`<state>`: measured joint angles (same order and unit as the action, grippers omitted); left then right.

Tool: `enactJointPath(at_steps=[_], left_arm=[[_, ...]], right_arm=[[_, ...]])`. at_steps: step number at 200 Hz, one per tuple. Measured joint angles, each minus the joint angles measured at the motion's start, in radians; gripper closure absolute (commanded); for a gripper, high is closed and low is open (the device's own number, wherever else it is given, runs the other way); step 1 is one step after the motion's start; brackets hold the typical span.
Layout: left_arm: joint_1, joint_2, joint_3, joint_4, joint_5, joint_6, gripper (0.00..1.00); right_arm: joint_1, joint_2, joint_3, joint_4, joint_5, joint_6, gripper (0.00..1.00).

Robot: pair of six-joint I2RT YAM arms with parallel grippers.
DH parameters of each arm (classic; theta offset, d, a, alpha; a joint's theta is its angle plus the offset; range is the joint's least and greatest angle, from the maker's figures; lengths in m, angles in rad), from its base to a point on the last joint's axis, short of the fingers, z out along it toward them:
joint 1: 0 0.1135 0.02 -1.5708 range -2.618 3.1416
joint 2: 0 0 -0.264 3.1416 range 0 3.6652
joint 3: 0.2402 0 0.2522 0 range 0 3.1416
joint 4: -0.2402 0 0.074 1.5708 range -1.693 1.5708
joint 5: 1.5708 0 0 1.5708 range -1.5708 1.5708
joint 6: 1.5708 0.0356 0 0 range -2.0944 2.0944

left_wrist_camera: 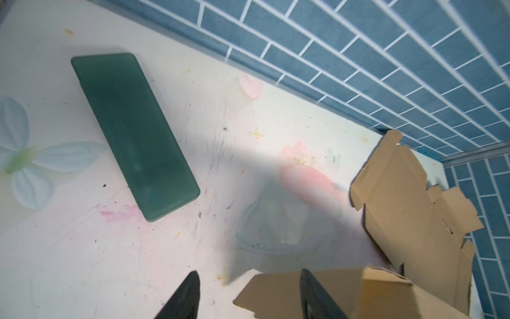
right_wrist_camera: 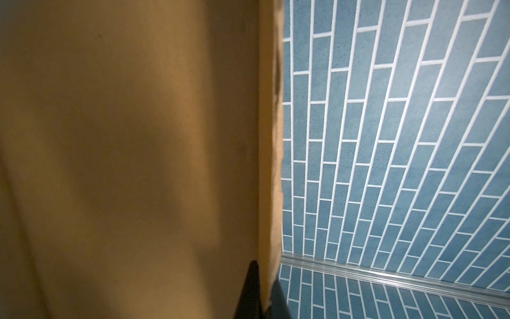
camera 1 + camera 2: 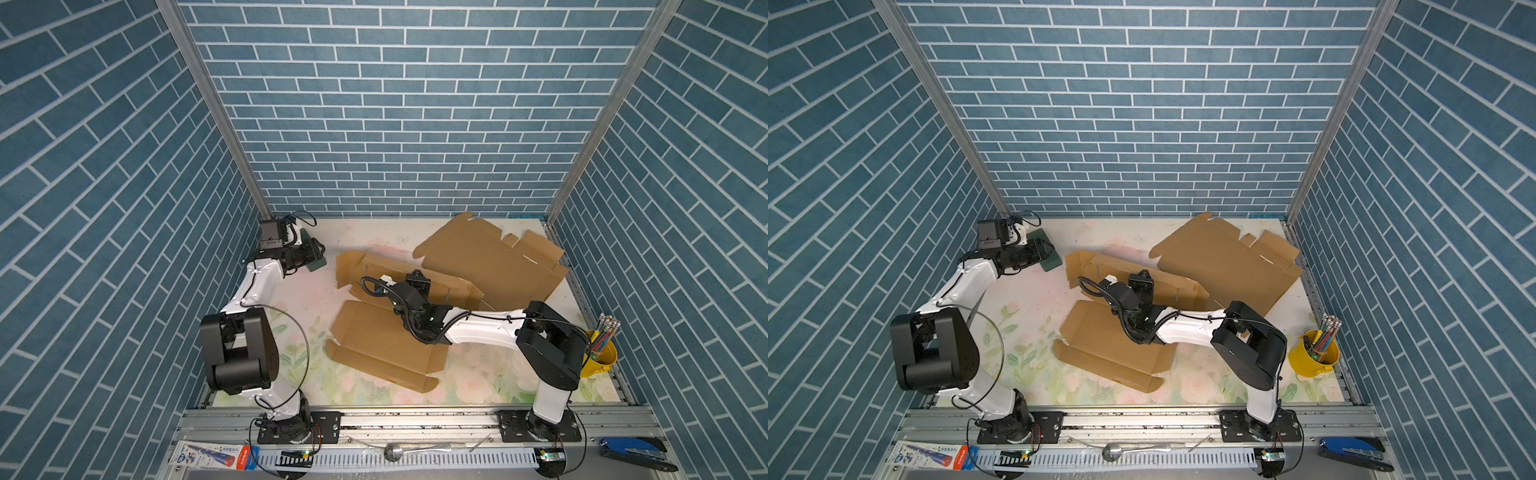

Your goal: Fold the paper box

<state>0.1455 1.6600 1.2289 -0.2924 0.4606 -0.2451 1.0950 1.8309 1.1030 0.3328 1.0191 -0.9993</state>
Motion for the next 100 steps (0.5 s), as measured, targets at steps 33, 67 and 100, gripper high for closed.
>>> enactJointPath(at_steps=[33, 67, 100], left_arm=[[-0.006, 0.118, -0.001, 0.077, 0.039, 0.043, 0.43], [-0.041, 0.152, 0.0, 0.086, 0.101, 0.127, 0.45], [-0.082, 0.146, -0.01, 0.091, 0.179, 0.168, 0.46]], right_arm=[[0.0, -0.024, -0.051, 0.072, -0.025, -0.043, 1.0], [0.0, -0.043, -0.09, 0.134, -0.053, -0.093, 1.0], [-0.009, -0.045, -0.095, 0.185, -0.067, -0.153, 1.0]])
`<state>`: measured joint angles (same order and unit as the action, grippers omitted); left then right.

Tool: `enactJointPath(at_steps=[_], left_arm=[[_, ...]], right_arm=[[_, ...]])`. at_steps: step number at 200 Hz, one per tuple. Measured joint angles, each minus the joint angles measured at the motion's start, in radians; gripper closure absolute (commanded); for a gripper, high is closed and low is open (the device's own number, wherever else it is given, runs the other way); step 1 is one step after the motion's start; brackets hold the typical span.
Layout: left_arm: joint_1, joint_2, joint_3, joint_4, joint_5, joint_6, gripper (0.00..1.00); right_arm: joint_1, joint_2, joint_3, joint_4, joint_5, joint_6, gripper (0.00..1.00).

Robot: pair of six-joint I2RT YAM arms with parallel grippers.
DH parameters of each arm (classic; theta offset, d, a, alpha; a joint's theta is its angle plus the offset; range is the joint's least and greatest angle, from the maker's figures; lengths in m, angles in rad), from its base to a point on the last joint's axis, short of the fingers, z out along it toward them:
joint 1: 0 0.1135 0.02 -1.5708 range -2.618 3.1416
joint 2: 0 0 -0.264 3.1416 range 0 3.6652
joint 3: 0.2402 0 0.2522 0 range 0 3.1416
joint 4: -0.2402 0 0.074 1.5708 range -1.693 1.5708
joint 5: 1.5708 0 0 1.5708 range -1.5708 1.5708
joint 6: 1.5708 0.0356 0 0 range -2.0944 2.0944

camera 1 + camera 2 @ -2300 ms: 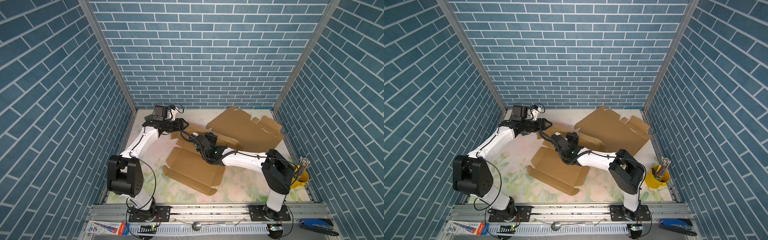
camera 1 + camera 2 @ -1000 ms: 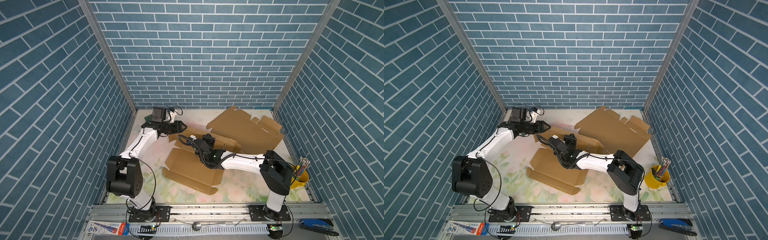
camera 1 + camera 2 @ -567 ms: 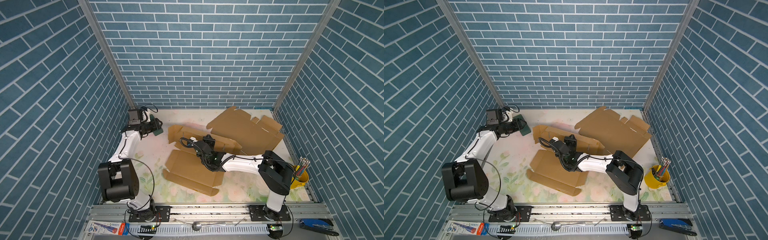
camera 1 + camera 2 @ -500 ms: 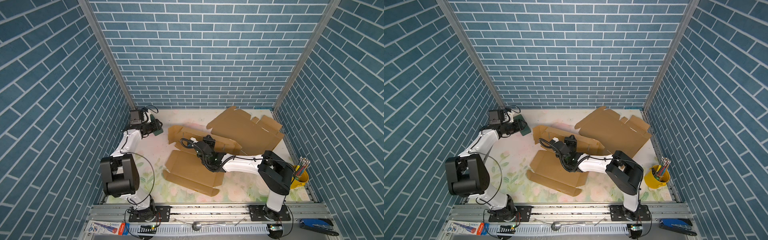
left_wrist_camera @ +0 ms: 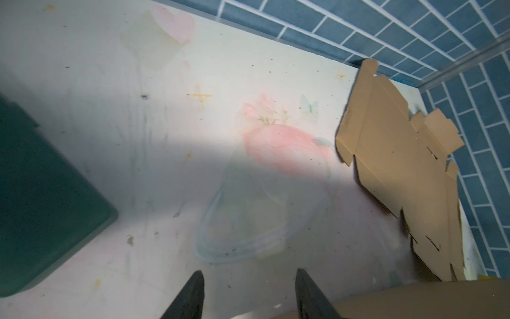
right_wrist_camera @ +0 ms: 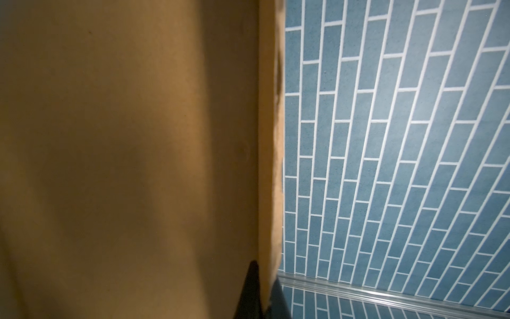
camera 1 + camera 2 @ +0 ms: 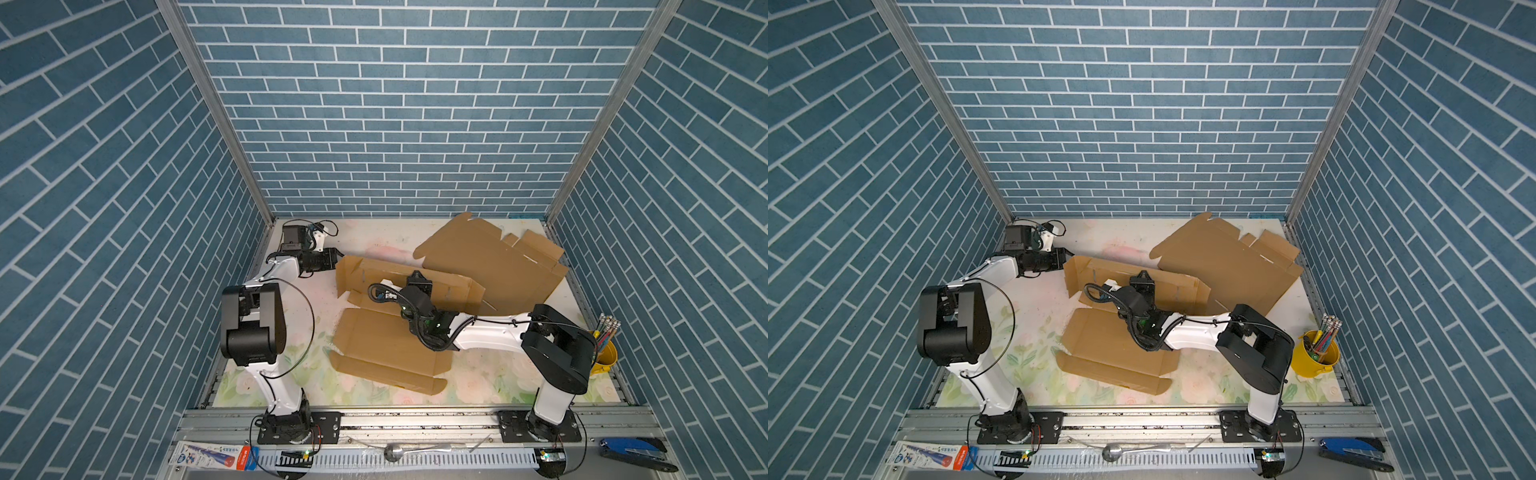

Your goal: Fold the paper box

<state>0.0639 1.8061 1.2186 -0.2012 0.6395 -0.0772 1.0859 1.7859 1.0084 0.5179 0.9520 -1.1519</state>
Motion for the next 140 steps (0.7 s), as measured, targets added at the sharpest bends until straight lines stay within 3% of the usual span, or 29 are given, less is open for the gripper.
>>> enactJointPath(at_steps=[32, 80, 140], left_arm=[[-0.021, -0.068, -0.069, 0.0, 0.012, 0.002, 0.47], [-0.107, -0.262, -0.268, 0.053, -0.063, -0.055, 0.44], [-0.119, -0.304, -0.338, 0.048, -0.146, -0.091, 0.41]], right_arm=[[-0.014, -0.002, 0.0, 0.022, -0.003, -0.041, 1.0], [-0.012, -0.004, -0.003, 0.022, 0.001, -0.054, 1.0], [0.003, -0.004, -0.013, 0.006, 0.003, -0.053, 1.0]])
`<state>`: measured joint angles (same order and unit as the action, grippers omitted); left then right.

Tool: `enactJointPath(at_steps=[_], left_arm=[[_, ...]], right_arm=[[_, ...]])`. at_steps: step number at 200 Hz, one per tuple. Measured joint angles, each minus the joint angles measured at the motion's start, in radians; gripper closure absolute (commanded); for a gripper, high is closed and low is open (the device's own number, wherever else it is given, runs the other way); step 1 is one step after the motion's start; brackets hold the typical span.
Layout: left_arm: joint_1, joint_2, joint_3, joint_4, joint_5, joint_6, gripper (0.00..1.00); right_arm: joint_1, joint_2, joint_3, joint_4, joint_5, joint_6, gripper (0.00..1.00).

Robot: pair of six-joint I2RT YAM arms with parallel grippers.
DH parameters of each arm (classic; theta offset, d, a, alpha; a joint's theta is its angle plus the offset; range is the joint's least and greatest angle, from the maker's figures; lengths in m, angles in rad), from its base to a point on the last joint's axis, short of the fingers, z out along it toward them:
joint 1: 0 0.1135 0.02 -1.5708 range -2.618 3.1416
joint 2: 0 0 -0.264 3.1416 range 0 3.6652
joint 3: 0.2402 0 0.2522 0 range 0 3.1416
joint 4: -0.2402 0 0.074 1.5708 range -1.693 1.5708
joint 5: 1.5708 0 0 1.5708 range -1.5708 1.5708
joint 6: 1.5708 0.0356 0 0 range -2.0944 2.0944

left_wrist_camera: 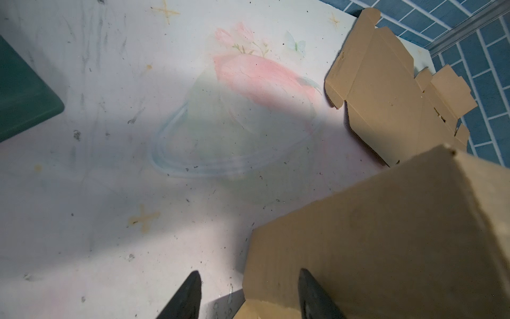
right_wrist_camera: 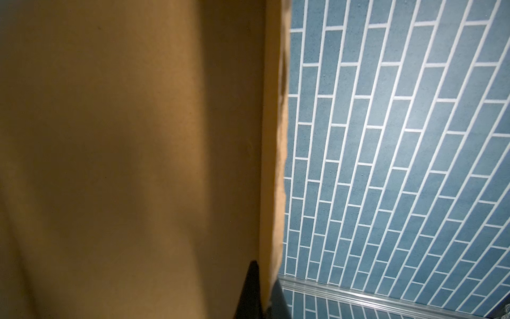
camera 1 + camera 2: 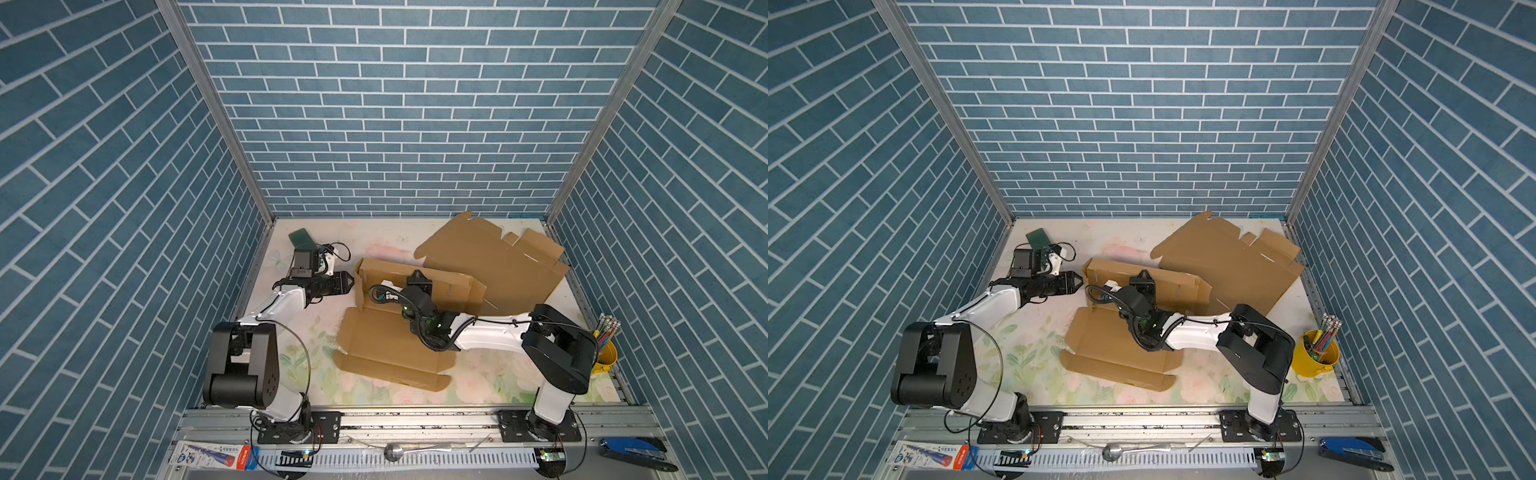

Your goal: Fold the paper box

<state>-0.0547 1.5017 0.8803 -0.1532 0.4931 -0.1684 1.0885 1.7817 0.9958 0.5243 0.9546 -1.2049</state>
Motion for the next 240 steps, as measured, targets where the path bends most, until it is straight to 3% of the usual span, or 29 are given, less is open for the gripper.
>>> enactJointPath(at_steps=[125, 175, 240], left_arm=[[-0.043, -0.026, 0.005, -0.167, -0.002, 0.069, 0.39], [-0.082, -0.026, -0.02, -0.012, -0.011, 0.094, 0.4], [-0.126, -0.012, -0.078, 0.2, -0.076, 0.106, 0.49]], right_arm=[[-0.001, 0.0, 0.002, -0.023, -0.009, 0.003, 1.0], [-0.003, 0.0, 0.002, -0.027, -0.013, 0.003, 1.0], [-0.01, 0.0, 0.002, -0.038, -0.013, 0.023, 1.0]])
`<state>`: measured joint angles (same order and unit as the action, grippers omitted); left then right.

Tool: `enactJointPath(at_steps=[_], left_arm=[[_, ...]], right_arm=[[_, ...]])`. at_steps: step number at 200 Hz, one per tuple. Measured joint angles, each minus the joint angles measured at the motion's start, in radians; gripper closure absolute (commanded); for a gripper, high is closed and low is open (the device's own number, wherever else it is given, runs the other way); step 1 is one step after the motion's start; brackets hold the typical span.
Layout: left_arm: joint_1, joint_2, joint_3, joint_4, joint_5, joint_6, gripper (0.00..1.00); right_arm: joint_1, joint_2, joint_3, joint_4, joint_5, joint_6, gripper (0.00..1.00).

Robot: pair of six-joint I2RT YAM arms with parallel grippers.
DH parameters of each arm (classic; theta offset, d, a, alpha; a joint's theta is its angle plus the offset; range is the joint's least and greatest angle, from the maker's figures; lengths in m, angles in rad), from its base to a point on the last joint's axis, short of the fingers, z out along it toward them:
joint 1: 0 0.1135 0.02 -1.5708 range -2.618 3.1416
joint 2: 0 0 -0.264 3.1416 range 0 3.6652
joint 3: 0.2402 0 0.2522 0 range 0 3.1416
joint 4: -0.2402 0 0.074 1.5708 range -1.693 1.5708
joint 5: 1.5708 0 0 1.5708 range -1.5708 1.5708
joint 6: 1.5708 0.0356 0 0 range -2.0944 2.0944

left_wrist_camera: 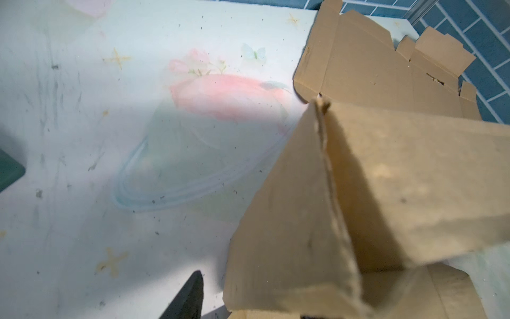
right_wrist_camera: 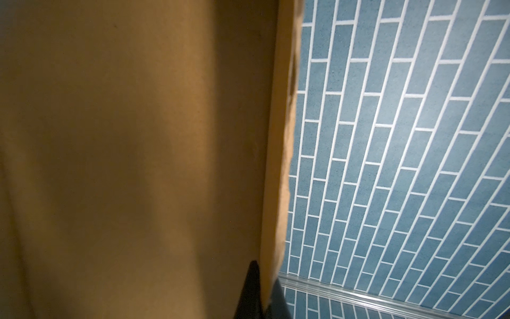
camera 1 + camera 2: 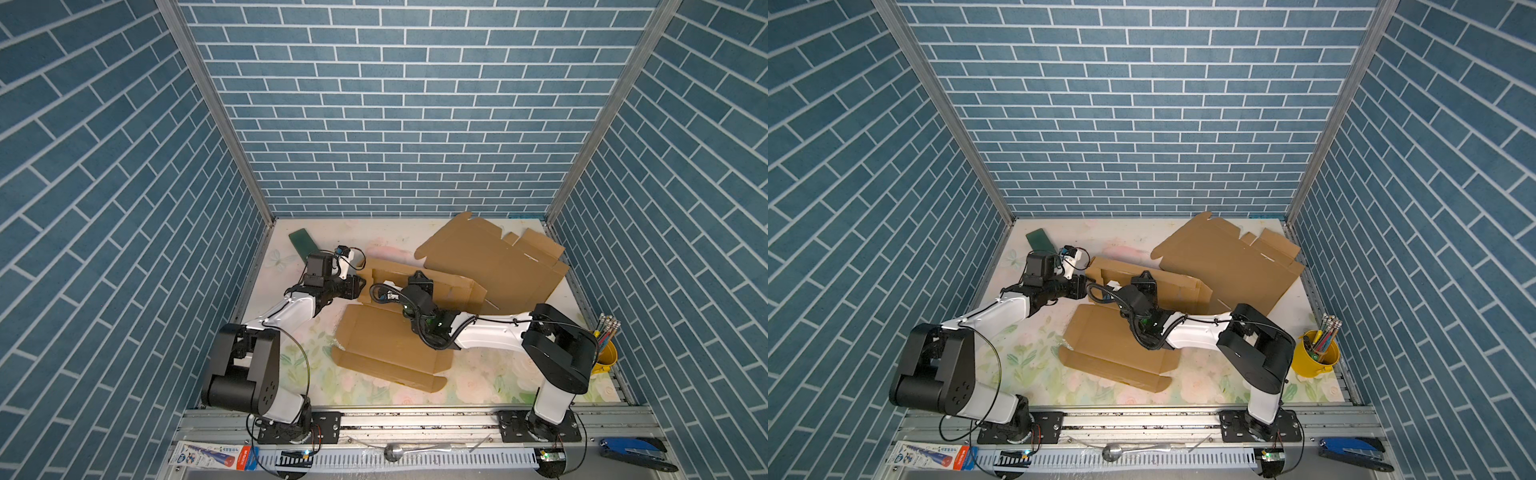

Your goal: Fold the paper box

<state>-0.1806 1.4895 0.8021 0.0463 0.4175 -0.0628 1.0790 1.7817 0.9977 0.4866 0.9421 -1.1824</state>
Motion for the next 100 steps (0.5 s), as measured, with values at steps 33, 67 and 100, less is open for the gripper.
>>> enactJointPath(at_steps=[33, 67, 100], left_arm=[[-0.038, 0.013, -0.018, 0.08, -0.047, 0.003, 0.55], [-0.091, 0.016, -0.051, 0.131, -0.128, 0.013, 0.67], [-0.106, 0.023, -0.08, 0.182, -0.207, 0.006, 0.73]], right_arm=[[0.0, 0.0, 0.002, 0.0, -0.003, 0.0, 1.0], [0.001, 0.0, 0.002, -0.001, -0.006, 0.001, 1.0], [0.002, 0.0, 0.002, -0.002, -0.014, 0.008, 1.0]])
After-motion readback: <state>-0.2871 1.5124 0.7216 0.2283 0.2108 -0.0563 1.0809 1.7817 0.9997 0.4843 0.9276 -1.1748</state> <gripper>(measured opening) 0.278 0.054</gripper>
